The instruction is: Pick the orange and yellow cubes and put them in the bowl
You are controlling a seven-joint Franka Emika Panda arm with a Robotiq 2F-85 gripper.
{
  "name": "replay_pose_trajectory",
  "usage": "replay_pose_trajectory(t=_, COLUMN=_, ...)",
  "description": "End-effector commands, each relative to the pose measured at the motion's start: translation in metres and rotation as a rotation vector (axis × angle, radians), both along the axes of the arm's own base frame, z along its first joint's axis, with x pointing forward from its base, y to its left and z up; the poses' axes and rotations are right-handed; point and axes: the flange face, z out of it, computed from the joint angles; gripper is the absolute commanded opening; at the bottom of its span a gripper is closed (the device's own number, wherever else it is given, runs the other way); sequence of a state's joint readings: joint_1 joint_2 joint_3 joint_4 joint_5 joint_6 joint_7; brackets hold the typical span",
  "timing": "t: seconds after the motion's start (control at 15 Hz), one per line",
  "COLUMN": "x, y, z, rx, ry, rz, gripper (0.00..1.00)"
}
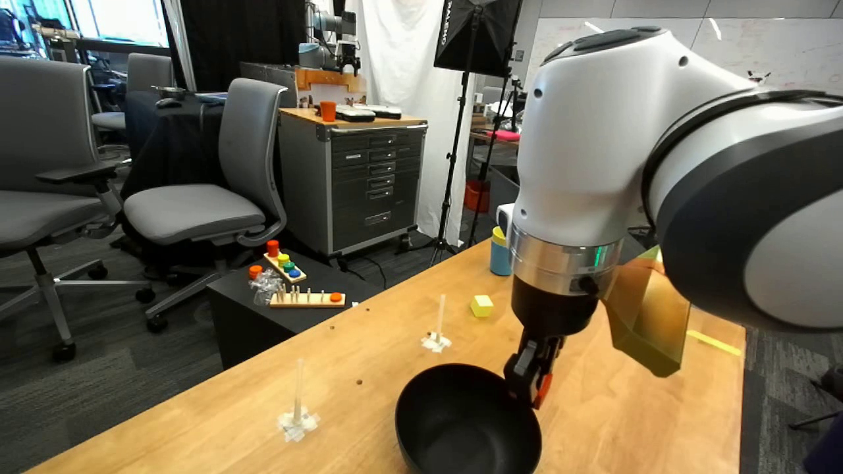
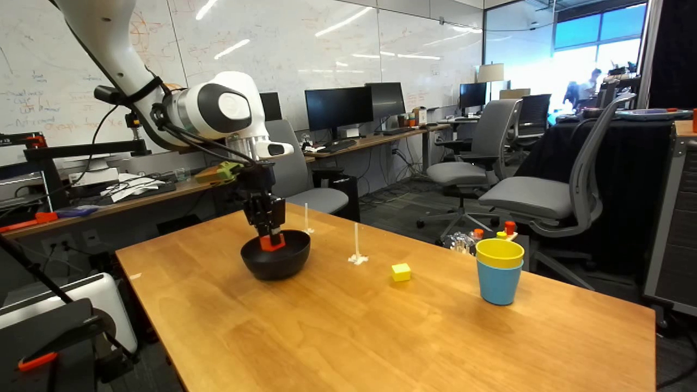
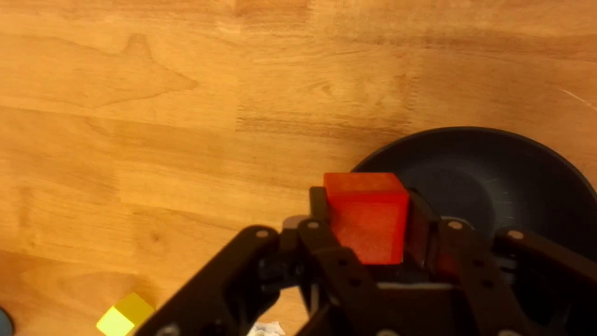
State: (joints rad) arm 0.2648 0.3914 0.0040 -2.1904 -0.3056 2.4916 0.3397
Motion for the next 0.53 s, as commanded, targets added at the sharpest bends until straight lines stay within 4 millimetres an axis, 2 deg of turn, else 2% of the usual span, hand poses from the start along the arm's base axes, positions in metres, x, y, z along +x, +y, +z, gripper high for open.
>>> replay_pose_trajectory(t=0.0, x=-0.0038, y=0.0147, z=0.0063, rx=0.073, ry=0.059, rz=-0.081, gripper=0.17)
replay_pose_trajectory(t=0.2, x=-0.0070, y=0.0232, z=0.0060, rx=0.115, ry=0.083, rz=-0.147, gripper=0.17)
replay_pose_trajectory(t=0.47, x=-0.0031, y=0.0234, z=0.0068, rx=0.109, ry=0.031, rz=-0.196, gripper=0.17)
